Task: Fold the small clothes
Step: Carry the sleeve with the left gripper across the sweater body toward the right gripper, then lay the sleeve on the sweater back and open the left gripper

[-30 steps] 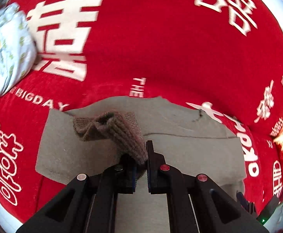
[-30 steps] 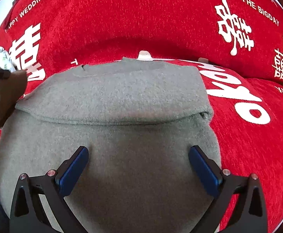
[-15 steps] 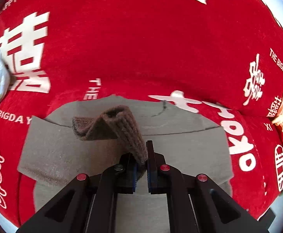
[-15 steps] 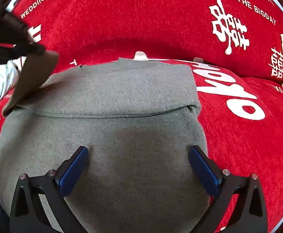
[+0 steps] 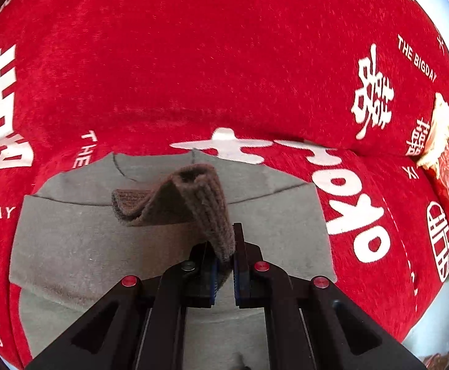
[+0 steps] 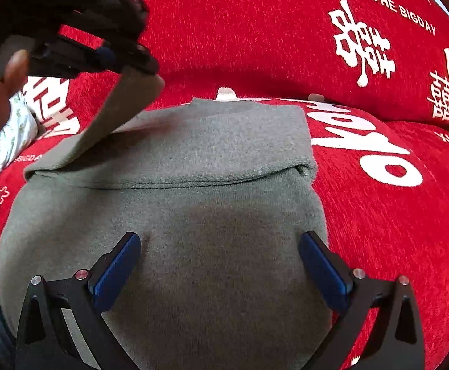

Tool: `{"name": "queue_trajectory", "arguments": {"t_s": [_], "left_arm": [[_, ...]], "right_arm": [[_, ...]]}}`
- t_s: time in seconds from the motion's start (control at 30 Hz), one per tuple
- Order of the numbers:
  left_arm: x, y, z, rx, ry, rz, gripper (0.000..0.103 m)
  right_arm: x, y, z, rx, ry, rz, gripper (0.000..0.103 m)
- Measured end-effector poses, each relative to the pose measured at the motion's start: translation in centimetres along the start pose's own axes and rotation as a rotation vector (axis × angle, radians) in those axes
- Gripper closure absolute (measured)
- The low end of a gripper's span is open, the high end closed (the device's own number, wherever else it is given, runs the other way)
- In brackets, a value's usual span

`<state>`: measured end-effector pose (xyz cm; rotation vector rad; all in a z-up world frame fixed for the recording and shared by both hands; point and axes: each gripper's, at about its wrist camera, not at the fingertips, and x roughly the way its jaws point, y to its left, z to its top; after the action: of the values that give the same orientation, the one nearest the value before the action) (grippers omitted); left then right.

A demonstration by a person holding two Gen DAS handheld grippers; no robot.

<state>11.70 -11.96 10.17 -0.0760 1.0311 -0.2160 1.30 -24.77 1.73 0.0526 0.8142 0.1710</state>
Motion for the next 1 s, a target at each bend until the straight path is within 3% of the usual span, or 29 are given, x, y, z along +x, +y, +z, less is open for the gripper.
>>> {"name": "queue_trajectory", "arguments": {"t_s": [0.47, 0.73, 0.9, 0.93, 0.97, 1.0], "left_arm": [[4.1, -2.6, -0.9, 0.055, 0.075, -0.025, 0.095], [6.2, -5.3, -1.5, 0.166, 0.128, -0.055, 0.095], [7.3, -4.9, -1.6, 0.140, 0.162, -0.100, 0.092], [7.7, -4.8, -1.7, 0.130, 0.179, -0.115, 0.073], [8.0, -4.7, -1.8, 0.123, 0.193, -0.132, 0.042], [8.1, -4.6, -1.9, 0.117, 0.192, -0.136, 0.029]], "right_arm": [[-0.2, -0.3, -0.6, 0.002, -0.038, 0.020, 0.000], [-0.1, -0.1, -0.8, -0.009, -0.043, 0.016, 0.000], [-0.2, 0.1, -0.9, -0.015, -0.051, 0.025, 0.000], [-0.2, 0.1, -0.9, -0.014, -0.051, 0.026, 0.000], [-0.2, 0.1, -1.0, -0.014, -0.052, 0.027, 0.000], [-0.2, 0.1, -1.0, -0.016, -0.051, 0.026, 0.000]]}}
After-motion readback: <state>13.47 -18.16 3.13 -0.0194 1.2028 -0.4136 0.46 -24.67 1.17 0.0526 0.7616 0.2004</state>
